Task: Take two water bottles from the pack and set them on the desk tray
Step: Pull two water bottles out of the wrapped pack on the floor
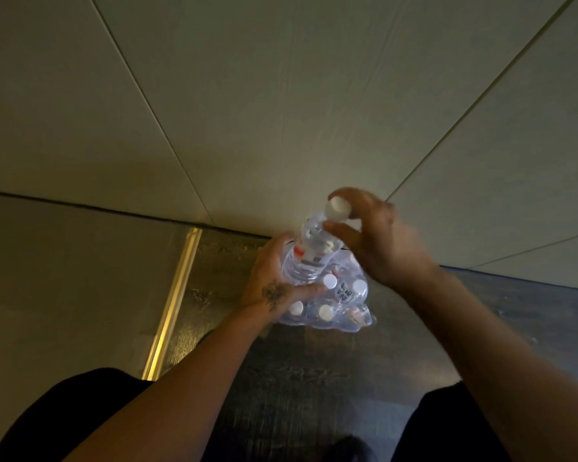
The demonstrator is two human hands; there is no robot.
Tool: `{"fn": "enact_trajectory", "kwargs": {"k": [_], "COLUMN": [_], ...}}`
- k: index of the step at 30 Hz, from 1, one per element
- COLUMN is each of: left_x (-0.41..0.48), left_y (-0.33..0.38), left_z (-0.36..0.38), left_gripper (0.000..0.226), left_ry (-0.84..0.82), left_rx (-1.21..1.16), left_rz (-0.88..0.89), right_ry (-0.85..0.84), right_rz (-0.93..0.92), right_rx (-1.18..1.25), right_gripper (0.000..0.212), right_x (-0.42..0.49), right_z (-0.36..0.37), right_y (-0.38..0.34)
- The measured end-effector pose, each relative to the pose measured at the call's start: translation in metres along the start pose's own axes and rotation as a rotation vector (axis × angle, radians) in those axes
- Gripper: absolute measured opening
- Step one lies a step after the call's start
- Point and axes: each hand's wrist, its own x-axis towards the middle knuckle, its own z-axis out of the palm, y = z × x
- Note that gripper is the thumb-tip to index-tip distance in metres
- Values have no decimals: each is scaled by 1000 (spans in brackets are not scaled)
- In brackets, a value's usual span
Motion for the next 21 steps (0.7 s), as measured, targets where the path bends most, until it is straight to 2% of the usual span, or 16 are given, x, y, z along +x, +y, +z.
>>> {"fn": "enact_trajectory", "kwargs": {"k": [3, 6, 8, 13, 15, 18, 19, 20, 21], "left_x": [4, 3, 3, 1, 3, 7, 10, 12, 15], "left_y": [5, 9, 17, 30, 30, 29, 29, 30, 30], "left_z": [4, 8, 8, 2, -1, -5, -6, -6, -7], "left_gripper": [120, 87, 77, 82, 79, 75, 74, 74, 75], "left_ry": [-19, -12, 14, -23, -25, 11, 20, 27, 28], "left_rx": [21, -45, -62, -169, -206, -213, -221, -233, -245], "left_rz": [-31, -64, -67, -29, -20, -6, 3, 9, 9], "right_ry": [24, 45, 62, 165, 208, 353, 402, 388, 289], "right_rz": [22, -2, -8, -57, -67, 131, 248, 349, 406], "right_rx": [59, 49, 42, 12, 99, 429, 397, 256, 65], "right_gripper": [31, 30, 31, 40, 39, 36, 36, 34, 31], "right_x": [12, 16, 17, 14, 13, 7, 2, -4, -11], "right_z": [-36, -51, -53, -41, -32, -5, 9, 25, 44], "right_y": [-19, -33, -39, -37, -29, -16, -8, 4, 18]}}
